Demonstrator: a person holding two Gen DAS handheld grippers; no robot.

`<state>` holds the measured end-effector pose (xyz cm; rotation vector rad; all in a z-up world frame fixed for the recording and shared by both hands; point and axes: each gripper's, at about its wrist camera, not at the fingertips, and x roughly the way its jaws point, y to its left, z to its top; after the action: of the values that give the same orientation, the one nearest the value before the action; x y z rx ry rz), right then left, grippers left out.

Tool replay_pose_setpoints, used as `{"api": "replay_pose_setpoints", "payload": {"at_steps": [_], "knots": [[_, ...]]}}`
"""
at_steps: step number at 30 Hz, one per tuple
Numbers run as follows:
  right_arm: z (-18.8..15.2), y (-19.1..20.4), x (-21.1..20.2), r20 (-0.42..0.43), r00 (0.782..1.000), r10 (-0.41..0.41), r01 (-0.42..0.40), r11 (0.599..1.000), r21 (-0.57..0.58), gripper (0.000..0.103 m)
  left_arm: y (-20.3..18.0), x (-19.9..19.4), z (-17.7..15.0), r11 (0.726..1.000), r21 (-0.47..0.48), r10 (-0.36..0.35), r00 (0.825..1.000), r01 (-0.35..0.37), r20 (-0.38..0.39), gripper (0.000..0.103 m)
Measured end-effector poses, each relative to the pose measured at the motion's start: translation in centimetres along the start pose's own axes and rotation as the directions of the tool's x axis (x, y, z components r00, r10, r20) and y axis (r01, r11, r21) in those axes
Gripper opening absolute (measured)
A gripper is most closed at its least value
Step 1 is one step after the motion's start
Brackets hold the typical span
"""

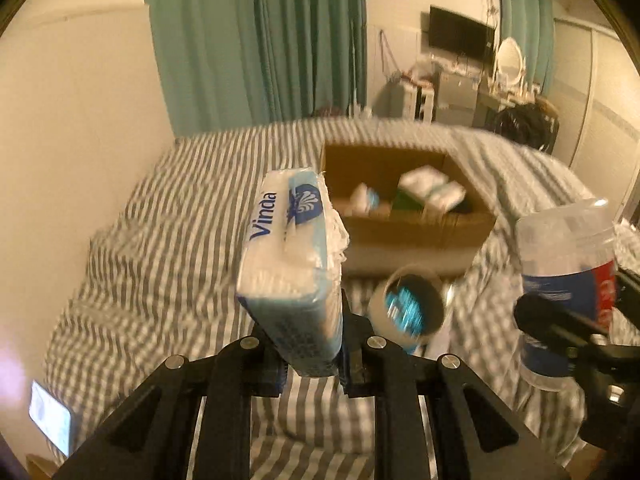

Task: Organize objects
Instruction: 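Drop the floss container and Vinda tissue pack into the cardboard box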

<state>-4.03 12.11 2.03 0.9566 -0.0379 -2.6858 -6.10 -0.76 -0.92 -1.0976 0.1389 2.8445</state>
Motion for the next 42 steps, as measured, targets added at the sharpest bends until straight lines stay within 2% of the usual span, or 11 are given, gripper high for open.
{"api": "replay_pose_setpoints", "payload": {"at_steps": [7,10,13,19,24,27,31,34,36,38,42], "knots": [[8.6,-1.2,-0.9,0.108,0.994,0.005,0.001,0.999,-0.053,0.062,-1.2,-0.2,9.0,0.999,0.016,-0.035,0.994,0.033,0.105,0.019],[11.5,-2.9,0.7,0.117,0.993,0.014,-0.011,1.0,-0.028,0.062,-1.4,1.8,11.7,0.998,0.018,-0.064,0.994,0.063,0.092,0.019],[13.8,-4.7,3.8,0.082,0.997,0.009,-0.009,1.0,-0.008,0.062,-2.1,5.6,14.0,0.997,0.048,-0.059,0.997,0.056,0.047,0.019],[15.5,-8.5,12.8,-0.063,0.997,0.055,-0.049,0.994,0.095,0.062,-3.4,13.9,15.2,0.993,0.094,-0.063,0.993,0.072,-0.103,0.019],[14.5,-10.4,19.6,-0.161,0.977,0.137,-0.104,0.974,0.2,0.062,-3.8,19.4,13.5,0.989,0.103,-0.084,0.975,0.107,-0.205,0.019],[13.5,-10.9,21.6,-0.181,0.965,0.188,-0.142,0.96,0.241,0.063,-3.4,21.6,12.6,0.99,0.081,-0.096,0.967,0.118,-0.236,0.019],[13.0,-11.9,21.9,-0.177,0.965,0.195,-0.144,0.953,0.267,0.066,-3.7,22.5,12.0,0.988,0.096,-0.093,0.968,0.118,-0.234,0.02],[13.3,-12.8,20.7,-0.142,0.978,0.151,-0.112,0.961,0.252,0.075,-4.1,22.0,12.0,0.987,0.109,-0.09,0.972,0.116,-0.219,0.032],[13.7,-12.8,19.3,-0.124,0.984,0.127,-0.094,0.966,0.242,0.075,-4.3,21.1,12.1,0.987,0.107,-0.097,0.974,0.121,-0.203,0.057],[14.2,-12.5,17.8,-0.114,0.99,0.087,-0.061,0.974,0.218,0.075,-4.5,19.6,12.1,0.989,0.113,-0.078,0.982,0.099,-0.174,0.071],[15.2,-12.0,13.2,-0.063,0.998,-0.01,0.021,0.985,0.173,0.078,-4.2,15.8,13.2,0.991,0.114,-0.056,0.994,0.066,-0.095,0.085]]}}
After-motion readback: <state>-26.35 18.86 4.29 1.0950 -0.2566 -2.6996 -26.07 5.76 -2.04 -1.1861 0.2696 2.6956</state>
